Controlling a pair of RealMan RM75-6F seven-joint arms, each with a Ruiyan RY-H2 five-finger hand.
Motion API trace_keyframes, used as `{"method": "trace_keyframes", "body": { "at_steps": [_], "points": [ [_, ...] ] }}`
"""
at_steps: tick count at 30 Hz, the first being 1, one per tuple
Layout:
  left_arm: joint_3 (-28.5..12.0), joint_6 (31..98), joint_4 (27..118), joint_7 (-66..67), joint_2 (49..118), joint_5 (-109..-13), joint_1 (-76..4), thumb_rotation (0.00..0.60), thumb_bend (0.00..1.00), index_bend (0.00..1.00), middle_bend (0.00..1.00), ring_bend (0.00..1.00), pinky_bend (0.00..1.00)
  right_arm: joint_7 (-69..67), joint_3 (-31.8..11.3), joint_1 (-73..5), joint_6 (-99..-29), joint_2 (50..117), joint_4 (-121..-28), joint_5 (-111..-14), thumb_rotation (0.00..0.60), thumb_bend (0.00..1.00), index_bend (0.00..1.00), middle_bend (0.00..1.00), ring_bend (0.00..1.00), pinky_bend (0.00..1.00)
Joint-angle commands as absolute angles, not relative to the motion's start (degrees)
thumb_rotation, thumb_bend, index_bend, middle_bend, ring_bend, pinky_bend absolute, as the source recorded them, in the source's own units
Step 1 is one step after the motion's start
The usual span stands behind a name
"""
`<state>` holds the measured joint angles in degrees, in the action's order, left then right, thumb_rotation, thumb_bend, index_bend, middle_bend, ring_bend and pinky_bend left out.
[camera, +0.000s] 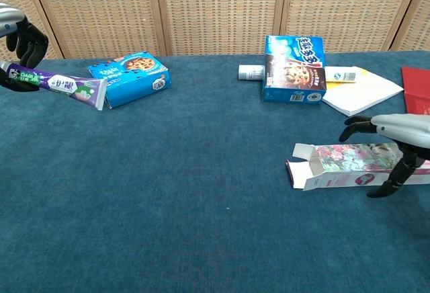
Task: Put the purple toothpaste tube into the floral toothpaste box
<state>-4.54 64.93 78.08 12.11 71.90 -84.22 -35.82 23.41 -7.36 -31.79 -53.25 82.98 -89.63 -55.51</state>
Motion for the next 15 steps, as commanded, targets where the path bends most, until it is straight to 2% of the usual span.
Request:
{"method": "trace_keyframes", "body": {
  "at_steps": [1,3,6,11,15],
  "points": [
    [-4.6,65.0,77.8,11.9,72.0,-84.4,-35.8,0.600,0.32,0.89,0.65,0.51,0.47,22.6,-7.7,-31.6,-55.3,84.9,-87.8,-56.7,0.600,0.12,0.30,0.11,0.00,0.00],
    [-4.6,65.1,77.6,11.8,72.1,-84.6,-35.8,0.600,0.32,0.89,0.65,0.51,0.47,22.3,-7.8,-31.5,-56.1,85.6,-86.8,-57.0,0.600,0.12,0.33,0.15,0.00,0.03],
    [-4.6,65.2,77.4,11.5,72.1,-84.7,-35.8,0.600,0.32,0.89,0.65,0.51,0.47,21.9,-7.6,-31.3,-56.6,86.7,-85.4,-57.0,0.600,0.12,0.37,0.20,0.05,0.11],
    [-4.6,65.2,77.3,11.4,72.1,-85.0,-35.7,0.600,0.32,0.89,0.65,0.51,0.47,20.6,-7.5,-30.7,-58.3,88.1,-83.6,-58.4,0.600,0.12,0.50,0.40,0.27,0.36],
    [-4.8,65.4,77.5,11.3,72.1,-85.1,-35.7,0.600,0.32,0.89,0.65,0.51,0.47,19.2,-7.6,-30.3,-59.6,88.7,-83.0,-60.1,0.600,0.12,0.55,0.47,0.35,0.45]
  ]
}}
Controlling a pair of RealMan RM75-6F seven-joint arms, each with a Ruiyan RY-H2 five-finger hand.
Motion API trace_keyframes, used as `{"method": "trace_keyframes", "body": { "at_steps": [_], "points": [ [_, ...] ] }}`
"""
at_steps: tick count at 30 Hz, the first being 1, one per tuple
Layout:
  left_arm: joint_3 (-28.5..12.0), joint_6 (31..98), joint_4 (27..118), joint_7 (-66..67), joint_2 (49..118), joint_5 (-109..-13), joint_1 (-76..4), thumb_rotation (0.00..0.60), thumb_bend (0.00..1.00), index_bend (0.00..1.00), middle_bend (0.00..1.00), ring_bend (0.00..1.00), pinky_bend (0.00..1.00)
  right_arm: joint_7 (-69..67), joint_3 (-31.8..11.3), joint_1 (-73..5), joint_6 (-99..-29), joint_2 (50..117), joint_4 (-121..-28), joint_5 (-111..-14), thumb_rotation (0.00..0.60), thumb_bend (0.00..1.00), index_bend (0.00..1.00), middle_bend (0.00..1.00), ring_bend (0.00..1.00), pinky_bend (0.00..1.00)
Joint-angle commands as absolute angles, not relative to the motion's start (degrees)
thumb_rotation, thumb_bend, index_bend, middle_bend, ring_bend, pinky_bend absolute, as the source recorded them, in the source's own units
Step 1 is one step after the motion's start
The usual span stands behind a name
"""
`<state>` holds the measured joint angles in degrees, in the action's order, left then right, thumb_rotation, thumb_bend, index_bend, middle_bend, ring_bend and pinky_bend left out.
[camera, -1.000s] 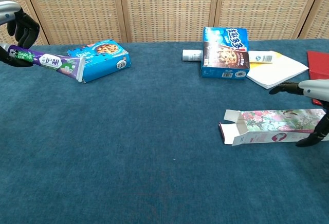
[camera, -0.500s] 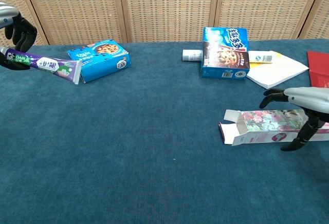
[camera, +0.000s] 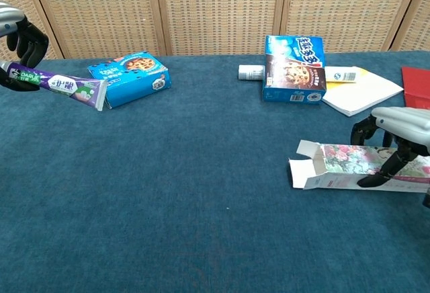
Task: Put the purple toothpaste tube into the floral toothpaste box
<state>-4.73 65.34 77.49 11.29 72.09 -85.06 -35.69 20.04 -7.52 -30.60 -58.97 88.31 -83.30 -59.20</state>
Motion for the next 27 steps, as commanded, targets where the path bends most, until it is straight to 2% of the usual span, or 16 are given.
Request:
{"method": "trace_keyframes", "body": {
  "at_steps": [1,10,27],
  "points": [
    [-4.8,65.5,77.6,11.2,72.0,-85.1,-35.7,0.600,0.32,0.89,0.65,0.51,0.47,18.9,-7.6,-30.2,-59.8,88.7,-82.9,-60.5,0.600,0.12,0.56,0.48,0.36,0.46],
    [-5.3,66.3,80.0,10.5,71.2,-85.8,-35.7,0.600,0.32,0.89,0.65,0.51,0.47,16.8,-8.3,-29.5,-62.0,87.9,-85.5,-62.8,0.600,0.12,0.56,0.48,0.36,0.48],
    [-7.5,65.3,91.8,10.2,67.4,-86.5,-37.7,0.600,0.32,0.89,0.65,0.51,0.47,22.8,-11.0,-31.1,-63.4,87.0,-96.3,-58.2,0.600,0.12,0.56,0.48,0.36,0.48]
  ]
}}
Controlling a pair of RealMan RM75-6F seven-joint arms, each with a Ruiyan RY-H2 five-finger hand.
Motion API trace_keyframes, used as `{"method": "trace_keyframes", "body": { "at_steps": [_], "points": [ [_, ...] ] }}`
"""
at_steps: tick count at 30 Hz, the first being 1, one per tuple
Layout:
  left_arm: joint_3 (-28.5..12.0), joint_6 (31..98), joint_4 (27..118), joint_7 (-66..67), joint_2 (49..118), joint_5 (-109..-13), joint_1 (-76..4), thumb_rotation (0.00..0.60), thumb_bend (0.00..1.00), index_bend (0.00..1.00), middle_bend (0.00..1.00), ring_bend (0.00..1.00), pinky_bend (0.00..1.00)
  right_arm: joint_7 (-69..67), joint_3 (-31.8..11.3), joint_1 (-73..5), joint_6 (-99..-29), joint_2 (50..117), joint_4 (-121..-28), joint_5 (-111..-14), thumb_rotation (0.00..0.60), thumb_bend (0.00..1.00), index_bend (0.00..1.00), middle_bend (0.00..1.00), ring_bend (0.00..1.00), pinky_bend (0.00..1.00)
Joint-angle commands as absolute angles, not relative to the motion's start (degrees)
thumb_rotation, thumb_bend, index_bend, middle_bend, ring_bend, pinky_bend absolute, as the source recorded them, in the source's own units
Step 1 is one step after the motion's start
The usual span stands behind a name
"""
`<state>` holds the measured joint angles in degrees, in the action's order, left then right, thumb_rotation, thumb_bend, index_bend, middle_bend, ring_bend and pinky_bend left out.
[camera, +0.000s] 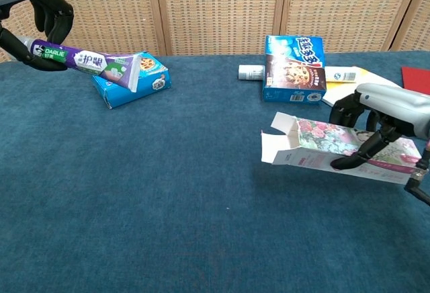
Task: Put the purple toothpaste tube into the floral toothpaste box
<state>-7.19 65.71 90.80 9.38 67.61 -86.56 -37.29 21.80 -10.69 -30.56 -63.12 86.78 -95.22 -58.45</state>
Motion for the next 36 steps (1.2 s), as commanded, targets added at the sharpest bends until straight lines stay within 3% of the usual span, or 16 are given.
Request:
{"method": "trace_keyframes", "body": {
  "at_steps": [1,11,36],
  "points": [
    [-7.6,65.2,92.1,10.5,67.4,-86.4,-37.8,0.600,0.32,0.89,0.65,0.51,0.47,23.2,-11.1,-31.3,-63.5,87.1,-96.8,-58.1,0.600,0.12,0.56,0.48,0.36,0.48],
    [-8.1,63.5,95.3,14.1,68.4,-84.8,-38.8,0.600,0.32,0.89,0.65,0.51,0.47,26.4,-13.1,-34.0,-63.3,88.3,-101.8,-54.3,0.600,0.12,0.56,0.48,0.36,0.48],
    [-8.4,62.7,100.8,18.5,71.5,-83.6,-40.1,0.600,0.32,0.89,0.66,0.51,0.47,30.9,-16.3,-39.8,-65.5,91.8,-102.5,-48.0,0.600,0.12,0.56,0.48,0.36,0.48]
  ]
}}
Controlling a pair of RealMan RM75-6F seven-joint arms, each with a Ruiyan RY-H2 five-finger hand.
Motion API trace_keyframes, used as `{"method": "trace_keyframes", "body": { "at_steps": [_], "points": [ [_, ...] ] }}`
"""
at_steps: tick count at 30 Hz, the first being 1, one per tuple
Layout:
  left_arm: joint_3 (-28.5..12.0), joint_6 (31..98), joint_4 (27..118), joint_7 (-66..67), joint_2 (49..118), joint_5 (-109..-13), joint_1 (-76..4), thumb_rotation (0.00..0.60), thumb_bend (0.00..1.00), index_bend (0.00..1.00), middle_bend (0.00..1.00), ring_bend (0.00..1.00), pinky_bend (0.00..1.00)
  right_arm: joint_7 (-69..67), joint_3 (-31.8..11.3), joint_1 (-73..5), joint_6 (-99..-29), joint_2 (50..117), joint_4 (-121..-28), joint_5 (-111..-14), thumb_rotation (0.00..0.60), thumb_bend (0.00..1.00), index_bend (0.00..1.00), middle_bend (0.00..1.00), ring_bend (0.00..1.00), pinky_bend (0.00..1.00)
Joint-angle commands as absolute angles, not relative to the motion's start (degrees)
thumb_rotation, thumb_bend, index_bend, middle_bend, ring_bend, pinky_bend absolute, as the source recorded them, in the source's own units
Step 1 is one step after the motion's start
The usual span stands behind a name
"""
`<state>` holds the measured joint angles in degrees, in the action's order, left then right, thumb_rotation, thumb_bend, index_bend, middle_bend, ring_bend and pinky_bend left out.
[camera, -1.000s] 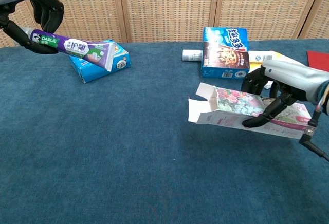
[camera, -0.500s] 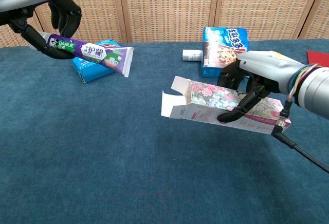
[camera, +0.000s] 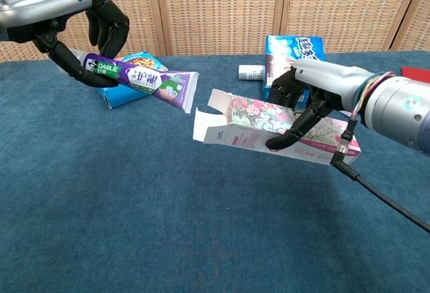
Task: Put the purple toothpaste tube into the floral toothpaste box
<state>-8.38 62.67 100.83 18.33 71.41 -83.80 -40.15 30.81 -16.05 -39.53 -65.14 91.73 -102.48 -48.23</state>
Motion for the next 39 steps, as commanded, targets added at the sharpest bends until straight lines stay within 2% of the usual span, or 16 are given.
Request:
{"method": "trace_keyframes", "body": {
  "at_steps": [1,13,39],
  "points": [
    [-8.3,62.6,100.7,18.5,71.6,-83.4,-40.1,0.600,0.32,0.89,0.66,0.51,0.47,31.1,-16.4,-39.9,-65.7,91.7,-102.6,-47.9,0.600,0.12,0.56,0.48,0.36,0.48],
    [-8.0,62.8,100.1,20.7,72.7,-82.6,-40.0,0.600,0.32,0.89,0.66,0.51,0.47,31.6,-16.2,-40.5,-67.6,91.5,-103.5,-47.6,0.600,0.12,0.56,0.48,0.36,0.48],
    [-8.6,65.2,98.4,24.7,80.6,-80.0,-39.9,0.600,0.32,0.89,0.66,0.52,0.48,32.4,-15.7,-41.8,-68.9,91.4,-105.7,-46.0,0.600,0.12,0.57,0.47,0.36,0.48]
  ]
}}
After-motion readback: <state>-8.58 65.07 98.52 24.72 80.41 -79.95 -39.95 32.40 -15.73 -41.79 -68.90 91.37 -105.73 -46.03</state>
